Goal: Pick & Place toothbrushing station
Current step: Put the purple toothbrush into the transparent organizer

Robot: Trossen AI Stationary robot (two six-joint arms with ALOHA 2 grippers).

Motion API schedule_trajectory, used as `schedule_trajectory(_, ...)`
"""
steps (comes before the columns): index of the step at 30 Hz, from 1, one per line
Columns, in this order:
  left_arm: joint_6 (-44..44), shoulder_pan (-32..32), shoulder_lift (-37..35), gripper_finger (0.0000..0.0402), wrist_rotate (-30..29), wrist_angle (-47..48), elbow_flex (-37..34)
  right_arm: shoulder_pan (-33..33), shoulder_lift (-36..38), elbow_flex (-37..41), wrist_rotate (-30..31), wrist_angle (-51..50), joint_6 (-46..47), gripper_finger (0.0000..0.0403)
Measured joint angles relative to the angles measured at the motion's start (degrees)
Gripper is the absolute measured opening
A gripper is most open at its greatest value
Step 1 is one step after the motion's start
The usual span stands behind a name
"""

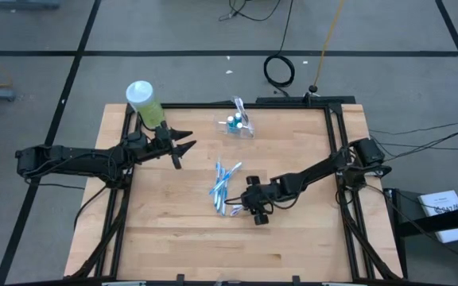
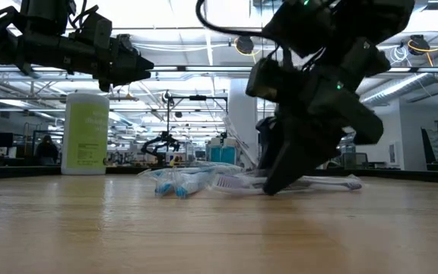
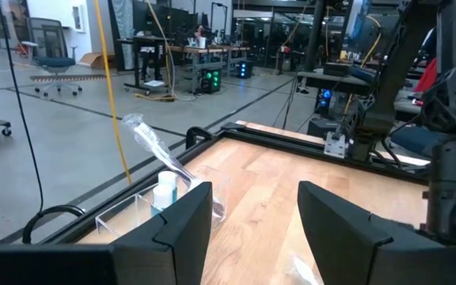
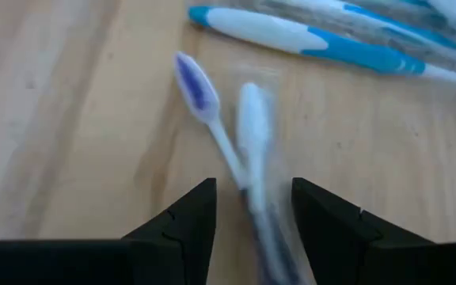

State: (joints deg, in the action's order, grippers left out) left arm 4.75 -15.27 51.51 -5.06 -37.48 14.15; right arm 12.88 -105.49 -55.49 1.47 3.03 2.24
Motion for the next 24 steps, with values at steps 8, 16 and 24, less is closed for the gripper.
schedule_trajectory(8, 0.00, -0.02, 0.00, 0.0196, 0.00, -0.01, 0.00, -0.53, 1.61, 0.15, 0.05, -0.65, -0.67, 0.0107)
schedule_trajectory(16, 0.00, -0.02, 0.00, 0.0196, 0.02, -0.02, 0.00, -0.99, 3.03, 0.13, -0.02, 0.04, -2.06, 0.0022)
schedule_trajectory(24, 0.00, 0.00, 0.00, 0.0196, 0.00, 0.00, 0.00, -1.20, 3.03, 0.11, -1.61, -0.51, -2.97, 0.0030)
